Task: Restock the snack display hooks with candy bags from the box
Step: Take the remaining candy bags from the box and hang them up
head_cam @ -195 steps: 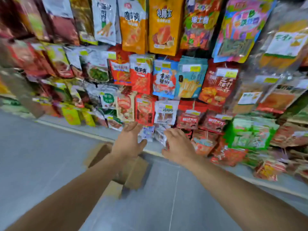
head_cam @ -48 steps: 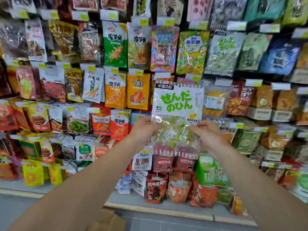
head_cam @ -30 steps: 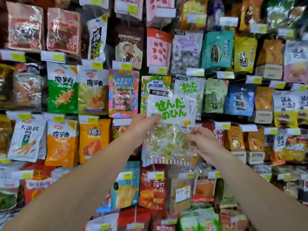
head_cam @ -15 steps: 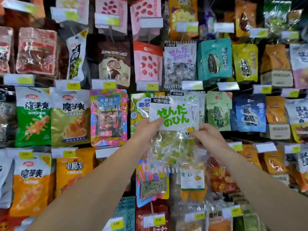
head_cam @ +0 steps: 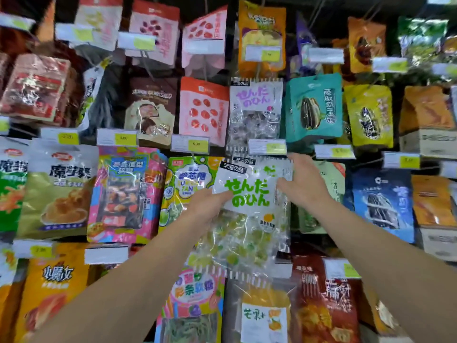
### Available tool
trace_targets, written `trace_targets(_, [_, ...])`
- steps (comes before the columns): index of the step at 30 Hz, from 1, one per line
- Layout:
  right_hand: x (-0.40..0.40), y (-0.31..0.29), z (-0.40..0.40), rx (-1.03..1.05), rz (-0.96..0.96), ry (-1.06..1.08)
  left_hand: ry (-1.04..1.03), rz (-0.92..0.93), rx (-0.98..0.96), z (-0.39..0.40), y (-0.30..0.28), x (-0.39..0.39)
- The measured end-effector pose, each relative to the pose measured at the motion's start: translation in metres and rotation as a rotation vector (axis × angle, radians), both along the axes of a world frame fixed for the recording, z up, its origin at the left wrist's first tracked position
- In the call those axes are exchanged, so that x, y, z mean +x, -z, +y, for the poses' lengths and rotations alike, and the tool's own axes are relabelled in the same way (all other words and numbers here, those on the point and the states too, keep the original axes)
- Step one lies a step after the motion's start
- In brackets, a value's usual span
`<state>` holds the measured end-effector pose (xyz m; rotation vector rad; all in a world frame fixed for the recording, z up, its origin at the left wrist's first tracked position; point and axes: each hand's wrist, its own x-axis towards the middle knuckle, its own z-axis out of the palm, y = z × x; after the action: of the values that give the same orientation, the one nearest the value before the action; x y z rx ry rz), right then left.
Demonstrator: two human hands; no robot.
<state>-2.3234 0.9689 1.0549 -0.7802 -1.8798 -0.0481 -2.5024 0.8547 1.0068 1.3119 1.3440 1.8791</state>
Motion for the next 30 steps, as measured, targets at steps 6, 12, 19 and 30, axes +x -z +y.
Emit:
trace_targets(6, [-0.015, -0.031, 0.025, 0.228, -0.167, 0.074, -0.12, 0.024, 0.062, 0.044, -0.012, -0.009])
trace_targets(12, [-0.015, -0.048, 0.048, 0.312, -0.173, 0.096, -0.136, 0.034, 0.083, 0.065, -0.027, 0.001])
trace_targets(19, [-0.012, -0.068, 0.049, 0.374, -0.006, -0.002, -0.161, -0.009, 0.086, 0.077, -0.036, 0.009])
trace_targets(30, [-0.006, -0.068, 0.042, 0.346, 0.013, -0.066, -0.213, -0.112, 0.057, 0.099, -0.044, 0.009])
